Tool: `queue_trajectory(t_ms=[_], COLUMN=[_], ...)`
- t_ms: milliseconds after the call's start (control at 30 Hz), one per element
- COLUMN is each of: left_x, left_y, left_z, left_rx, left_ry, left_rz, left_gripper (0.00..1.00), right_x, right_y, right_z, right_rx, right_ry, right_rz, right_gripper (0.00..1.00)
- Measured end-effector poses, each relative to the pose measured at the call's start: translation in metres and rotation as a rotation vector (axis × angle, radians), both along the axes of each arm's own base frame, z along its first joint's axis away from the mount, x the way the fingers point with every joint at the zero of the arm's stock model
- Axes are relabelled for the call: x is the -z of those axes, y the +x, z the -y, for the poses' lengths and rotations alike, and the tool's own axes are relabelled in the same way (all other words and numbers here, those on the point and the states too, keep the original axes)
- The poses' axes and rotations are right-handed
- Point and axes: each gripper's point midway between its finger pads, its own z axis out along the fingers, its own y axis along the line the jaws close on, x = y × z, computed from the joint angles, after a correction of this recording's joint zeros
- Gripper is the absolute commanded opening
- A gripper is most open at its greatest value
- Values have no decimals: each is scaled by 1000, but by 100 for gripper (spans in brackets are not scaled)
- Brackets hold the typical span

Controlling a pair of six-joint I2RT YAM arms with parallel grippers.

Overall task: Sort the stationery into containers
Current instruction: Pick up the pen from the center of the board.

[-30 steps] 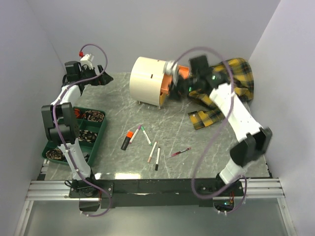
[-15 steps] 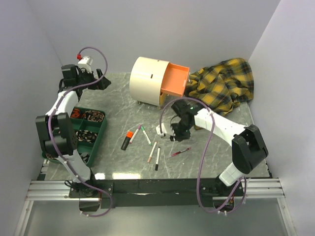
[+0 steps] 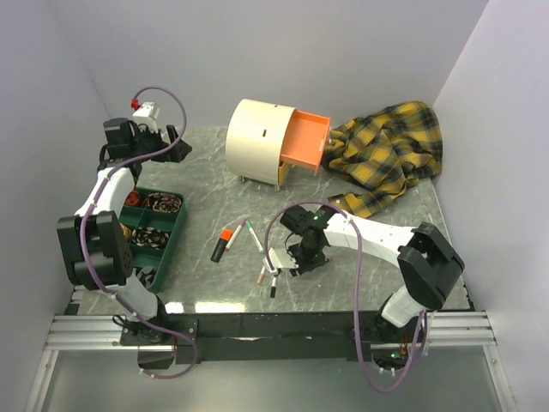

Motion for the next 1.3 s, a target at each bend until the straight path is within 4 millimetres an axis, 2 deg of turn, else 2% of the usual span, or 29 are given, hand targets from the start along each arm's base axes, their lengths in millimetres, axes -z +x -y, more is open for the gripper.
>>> queue_trajectory(t_ms=[167, 333, 533, 633, 667, 767, 967, 1033, 1100, 1167, 1300], left_x=[-2, -12, -11, -8, -8, -8, -7, -6, -7, -9, -7], left_y=[-11, -16, -19, -20, -20, -20, -22, -24, -22, -18, -9], left_z=[2, 3, 4, 4, 4, 4, 3, 2, -2, -5, -8], left_rx=[-1, -1, -1, -1, -1, -2, 4, 9, 13, 18, 38], left_ry=[-8, -3, -7, -8, -8, -8, -13, -21, -29, -34, -50], left_rz=[-3, 22, 18, 12, 10, 11, 4, -5, -12, -14, -15], left_gripper=[99, 99, 100, 99, 99, 99, 99, 100, 100, 99, 99], right_x=[7, 16, 31, 34, 34, 35, 27, 11, -25, -69, -181], right_y=[-5, 0, 2, 4, 5, 7, 5, 8, 27, 56, 124], right_z=[3, 3, 9, 8, 7, 6, 6, 0, -12, -27, -42], right_rx=[14, 29, 49, 55, 59, 68, 100, 107, 130, 156, 249], right_ry=[-34, -62, -124, -143, -149, -161, -162, -142, -79, 25, 286], right_rz=[5, 24, 10, 15, 22, 48, 30, 3, -1, 38, 172], right_gripper=[33, 34, 36, 28, 17, 0, 0, 0, 0, 0, 0])
